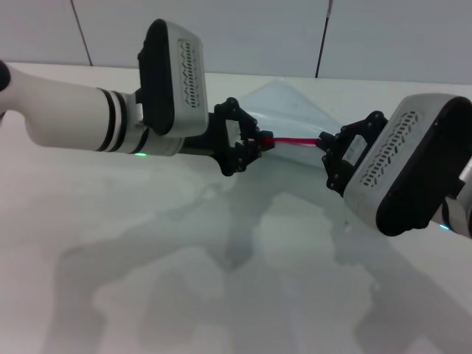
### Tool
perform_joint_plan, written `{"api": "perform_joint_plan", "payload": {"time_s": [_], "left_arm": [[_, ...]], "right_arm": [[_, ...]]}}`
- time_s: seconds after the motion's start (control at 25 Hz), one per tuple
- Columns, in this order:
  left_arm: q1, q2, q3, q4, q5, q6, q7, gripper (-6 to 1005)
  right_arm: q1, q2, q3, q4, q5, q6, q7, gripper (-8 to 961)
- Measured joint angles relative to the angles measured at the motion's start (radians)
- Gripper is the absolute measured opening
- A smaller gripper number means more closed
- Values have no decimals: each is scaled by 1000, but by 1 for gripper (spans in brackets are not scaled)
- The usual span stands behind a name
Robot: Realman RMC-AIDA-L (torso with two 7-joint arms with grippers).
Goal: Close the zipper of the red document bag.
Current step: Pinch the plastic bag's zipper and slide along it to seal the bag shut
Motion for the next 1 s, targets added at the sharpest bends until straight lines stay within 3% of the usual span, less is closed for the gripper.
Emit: {"api": "perform_joint_plan", "payload": {"time_s": [0.32, 0.72, 1.0], "left_arm": [[42, 7, -29, -40, -1, 65, 2, 122], [102, 18, -219, -97, 2, 75, 67, 133], [134, 21, -277, -101, 0, 73, 81, 142]], "right_arm": [[-26, 0, 10, -11, 0, 16, -2, 48], [-60, 1, 36, -16, 2, 36, -2, 50], [-72, 3, 63, -6, 4, 37, -2, 52]]}}
